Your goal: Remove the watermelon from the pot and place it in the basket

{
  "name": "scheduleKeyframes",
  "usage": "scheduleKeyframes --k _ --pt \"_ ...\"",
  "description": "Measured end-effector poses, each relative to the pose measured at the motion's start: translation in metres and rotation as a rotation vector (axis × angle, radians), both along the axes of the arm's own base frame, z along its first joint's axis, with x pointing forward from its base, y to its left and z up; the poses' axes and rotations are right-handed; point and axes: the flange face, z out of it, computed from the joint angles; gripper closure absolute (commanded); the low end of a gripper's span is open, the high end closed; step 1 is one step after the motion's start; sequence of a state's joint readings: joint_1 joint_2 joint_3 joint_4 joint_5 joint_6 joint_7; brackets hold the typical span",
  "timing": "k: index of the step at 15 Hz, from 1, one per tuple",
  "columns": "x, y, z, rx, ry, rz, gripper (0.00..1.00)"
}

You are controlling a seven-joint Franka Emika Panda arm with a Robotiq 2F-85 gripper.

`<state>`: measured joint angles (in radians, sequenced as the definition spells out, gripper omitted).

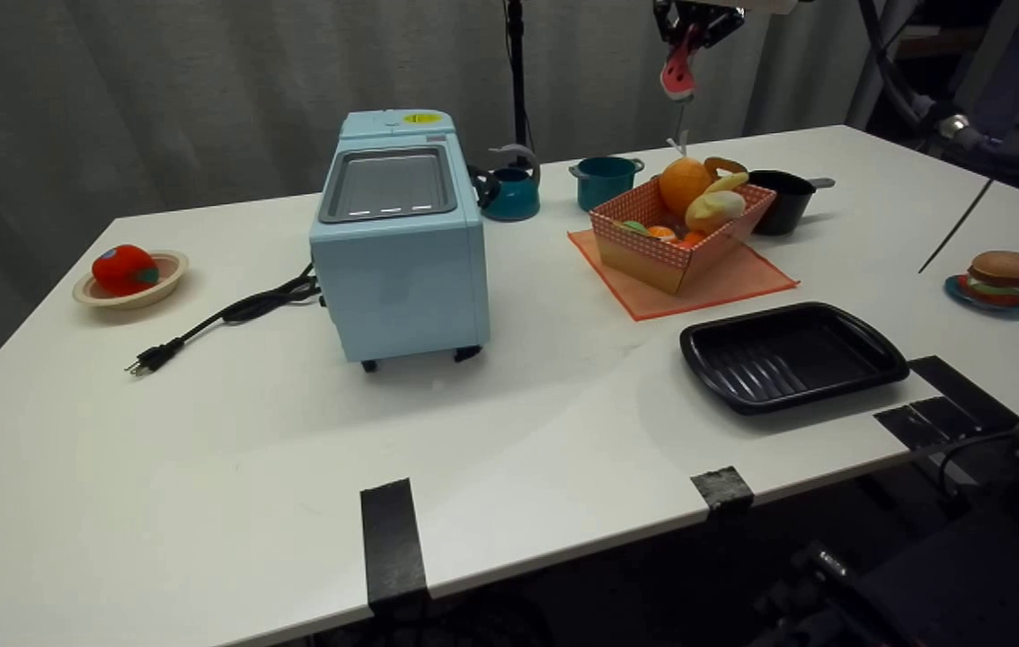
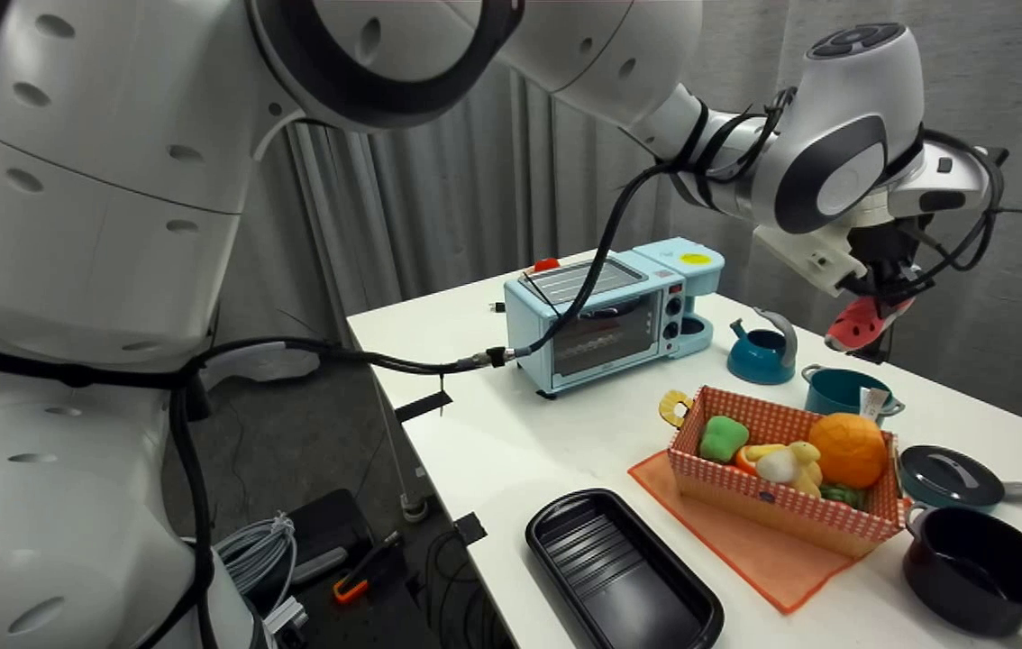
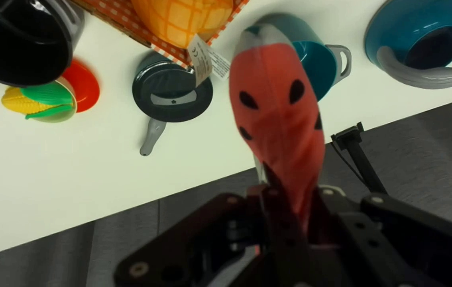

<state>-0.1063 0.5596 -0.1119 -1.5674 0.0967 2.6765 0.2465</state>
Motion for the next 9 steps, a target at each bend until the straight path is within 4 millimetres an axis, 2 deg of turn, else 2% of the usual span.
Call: scheduleKeyframes --k 4,9 --pt "0.004 -0.002 -0.004 -0.095 -0.076 0.004 0.97" --pt "0.012 0.002 -0.021 -0.158 -0.151 -0.021 0.97"
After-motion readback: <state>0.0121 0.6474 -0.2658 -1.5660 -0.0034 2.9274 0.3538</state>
